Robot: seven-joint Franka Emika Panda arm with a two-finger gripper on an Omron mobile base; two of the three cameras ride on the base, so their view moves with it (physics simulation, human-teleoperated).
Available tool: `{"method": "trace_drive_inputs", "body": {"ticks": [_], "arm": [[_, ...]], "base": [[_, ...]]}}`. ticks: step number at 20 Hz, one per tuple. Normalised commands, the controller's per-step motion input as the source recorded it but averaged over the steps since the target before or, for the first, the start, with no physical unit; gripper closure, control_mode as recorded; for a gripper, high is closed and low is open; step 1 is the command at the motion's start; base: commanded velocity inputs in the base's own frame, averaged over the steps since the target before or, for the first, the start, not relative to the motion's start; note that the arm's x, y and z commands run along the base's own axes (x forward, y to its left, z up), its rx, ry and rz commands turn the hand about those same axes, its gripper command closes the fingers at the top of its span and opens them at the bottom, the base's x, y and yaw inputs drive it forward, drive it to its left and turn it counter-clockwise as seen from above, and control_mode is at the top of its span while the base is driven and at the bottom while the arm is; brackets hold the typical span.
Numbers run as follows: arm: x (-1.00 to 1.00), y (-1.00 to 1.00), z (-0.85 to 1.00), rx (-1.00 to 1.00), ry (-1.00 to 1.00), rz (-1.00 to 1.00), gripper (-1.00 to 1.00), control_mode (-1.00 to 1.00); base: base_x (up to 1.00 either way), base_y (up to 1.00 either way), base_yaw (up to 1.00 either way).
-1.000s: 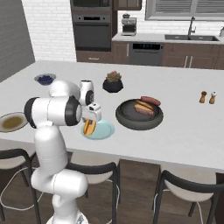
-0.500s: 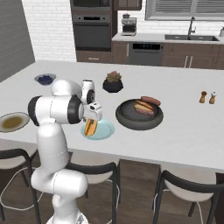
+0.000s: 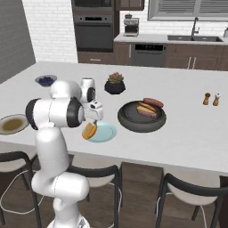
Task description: Place one bun and one sausage from the bowl on each plate.
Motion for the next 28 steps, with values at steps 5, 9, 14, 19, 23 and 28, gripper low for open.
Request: {"method": "trace_drive_inputs", "body": {"ticks": [5,9,14,19,23,28], "arm": [[-0.28,-0.28,0.61,-0.08,0.02,-0.06,-1.00,-1.00],[-0.12,-0.62,0.57,-0.09,0.00,-0.02,-1.00,-1.00],[0.00,-0.81,0.55,-0.07,-0.08,0.00,-1.00,-1.00],[-0.01,-0.93,0.41,-0.04,-0.14,0.00,-1.00,-1.00],[-0.51,-0.77,0.02,0.00,-0.37,0.00,-1.00,-1.00],[-0.29,-0.72,0.11,-0.04,-0.21,0.01,-1.00,-1.00]], "base": [[0.00,0.00,0.00],[0.00,0.00,0.00],[0.00,0.00,0.00],[0.00,0.00,0.00],[0.00,0.00,0.00],[0.00,0.00,0.00]]}}
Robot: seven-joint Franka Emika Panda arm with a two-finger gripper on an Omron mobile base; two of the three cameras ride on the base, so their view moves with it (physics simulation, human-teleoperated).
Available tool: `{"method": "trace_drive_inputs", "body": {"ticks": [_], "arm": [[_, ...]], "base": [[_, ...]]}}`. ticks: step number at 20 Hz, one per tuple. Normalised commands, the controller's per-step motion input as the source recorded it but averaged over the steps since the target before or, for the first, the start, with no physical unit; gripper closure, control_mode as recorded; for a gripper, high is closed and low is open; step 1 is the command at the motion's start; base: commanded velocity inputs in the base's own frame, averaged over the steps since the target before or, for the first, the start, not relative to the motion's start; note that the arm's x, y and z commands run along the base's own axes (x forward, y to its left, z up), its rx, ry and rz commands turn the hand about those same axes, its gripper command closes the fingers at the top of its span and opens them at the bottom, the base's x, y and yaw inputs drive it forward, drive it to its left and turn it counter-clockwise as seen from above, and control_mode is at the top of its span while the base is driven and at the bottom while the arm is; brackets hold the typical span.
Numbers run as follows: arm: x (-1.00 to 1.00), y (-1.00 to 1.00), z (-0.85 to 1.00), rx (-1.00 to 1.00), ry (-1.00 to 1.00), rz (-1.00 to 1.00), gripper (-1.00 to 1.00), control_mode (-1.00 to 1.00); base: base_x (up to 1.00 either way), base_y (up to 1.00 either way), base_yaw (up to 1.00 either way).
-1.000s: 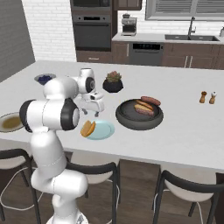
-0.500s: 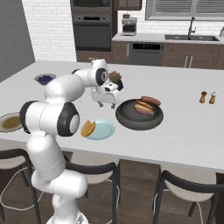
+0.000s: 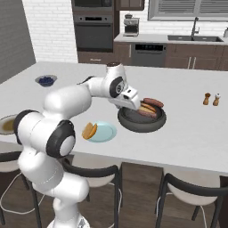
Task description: Place one bun and one sausage from the bowl on each plate.
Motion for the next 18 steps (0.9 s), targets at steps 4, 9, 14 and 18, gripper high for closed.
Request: {"method": "trace_drive_inputs", "body": {"ticks": [4,9,14,18], "arm": [[0.07,-0.65,0.27,-0.03,0.06,0.08,-1.00,-1.00],[0.21,-0.59,0.00,0.00,0.05,0.17,-1.00,-1.00],[0.19,-0.46,-0.02,0.00,0.00,0.18,-1.00,-1.00],[0.25,-0.13,-0.11,0.00,0.02,0.19,-1.00,-1.00]], "base": [[0.00,0.00,0.00],[0.00,0.00,0.00],[0.00,0.00,0.00],[0.00,0.00,0.00]]}}
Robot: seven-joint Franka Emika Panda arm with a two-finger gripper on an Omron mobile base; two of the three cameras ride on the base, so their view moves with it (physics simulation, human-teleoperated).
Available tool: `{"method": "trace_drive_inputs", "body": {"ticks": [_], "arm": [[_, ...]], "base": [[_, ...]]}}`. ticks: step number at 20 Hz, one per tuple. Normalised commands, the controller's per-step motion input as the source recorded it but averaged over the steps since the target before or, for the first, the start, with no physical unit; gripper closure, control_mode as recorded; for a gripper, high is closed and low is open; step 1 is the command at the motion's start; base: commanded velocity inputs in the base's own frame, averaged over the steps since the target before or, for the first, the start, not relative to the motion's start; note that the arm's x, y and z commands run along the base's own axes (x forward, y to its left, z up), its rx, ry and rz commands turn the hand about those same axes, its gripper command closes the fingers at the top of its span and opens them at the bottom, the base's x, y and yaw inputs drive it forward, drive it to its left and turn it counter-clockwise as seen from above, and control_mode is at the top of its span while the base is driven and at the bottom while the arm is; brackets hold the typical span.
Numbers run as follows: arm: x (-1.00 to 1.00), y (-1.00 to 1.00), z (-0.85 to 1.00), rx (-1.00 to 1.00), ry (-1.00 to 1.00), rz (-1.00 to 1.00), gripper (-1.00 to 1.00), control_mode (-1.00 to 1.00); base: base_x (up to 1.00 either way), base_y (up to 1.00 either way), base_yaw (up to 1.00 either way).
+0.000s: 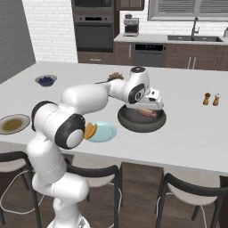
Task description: Place one bun and one sausage from the bowl on each plate.
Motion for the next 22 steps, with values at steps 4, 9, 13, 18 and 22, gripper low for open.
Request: {"method": "trace_drive_inputs", "body": {"ticks": [4,9,13,18,22], "arm": [[0.49,0.00,-0.07,0.00,0.05,0.25,-1.00,-1.00],[0.87,-0.01,-0.19,0.00,0.25,0.20,-1.00,-1.00],[0.59,-0.19,-0.29,0.00,0.16,0.12,-1.00,-1.00],[0.30,-0.09,-0.46,0.00,0.03,0.06,-1.00,-1.00],[0.27,0.00,-0.46,-0.08,0.06,0.08,-1.00,-1.00]], "base": [[0.00,0.00,0.00],[0.00,0.00,0.00],[0.00,0.00,0.00],[0.00,0.00,0.00],[0.00,0.00,0.00]]}}
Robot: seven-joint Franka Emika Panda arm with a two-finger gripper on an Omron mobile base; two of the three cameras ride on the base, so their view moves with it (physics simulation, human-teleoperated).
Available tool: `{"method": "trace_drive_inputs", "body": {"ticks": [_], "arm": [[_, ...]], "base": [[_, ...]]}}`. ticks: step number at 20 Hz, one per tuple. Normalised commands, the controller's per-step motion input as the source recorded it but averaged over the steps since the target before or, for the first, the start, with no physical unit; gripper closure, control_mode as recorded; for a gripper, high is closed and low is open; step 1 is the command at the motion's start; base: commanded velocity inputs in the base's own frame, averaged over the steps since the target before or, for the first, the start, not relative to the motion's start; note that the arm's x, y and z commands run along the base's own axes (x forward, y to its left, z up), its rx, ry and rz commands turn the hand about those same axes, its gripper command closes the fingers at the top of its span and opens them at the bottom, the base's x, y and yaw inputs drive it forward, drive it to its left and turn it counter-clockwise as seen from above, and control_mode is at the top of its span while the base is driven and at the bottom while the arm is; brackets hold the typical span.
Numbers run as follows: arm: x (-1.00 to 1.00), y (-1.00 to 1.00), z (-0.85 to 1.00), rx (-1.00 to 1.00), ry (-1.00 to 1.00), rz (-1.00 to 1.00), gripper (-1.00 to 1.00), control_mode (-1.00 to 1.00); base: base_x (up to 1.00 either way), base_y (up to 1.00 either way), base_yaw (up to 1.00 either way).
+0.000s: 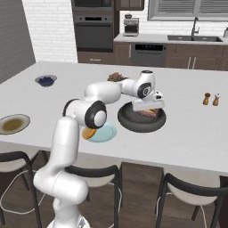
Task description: Place one bun and one sausage from the bowl on each plate.
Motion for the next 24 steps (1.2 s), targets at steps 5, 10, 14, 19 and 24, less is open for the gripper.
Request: {"method": "trace_drive_inputs", "body": {"ticks": [5,10,14,19,24], "arm": [[0.25,0.00,-0.16,-0.25,0.02,0.11,-1.00,-1.00],[0.15,-0.04,-0.06,-0.09,-0.02,0.06,-1.00,-1.00],[-0.27,-0.02,-0.11,0.00,-0.04,0.02,-1.00,-1.00],[-0.24,0.00,-0.04,0.00,-0.04,0.01,-1.00,-1.00],[0.00,0.00,-0.22,0.00,0.00,0.02,-1.00,-1.00]], "base": [[0.00,0.00,0.00],[0.00,0.00,0.00],[0.00,0.00,0.00],[0.00,0.00,0.00],[0.00,0.00,0.00]]}}
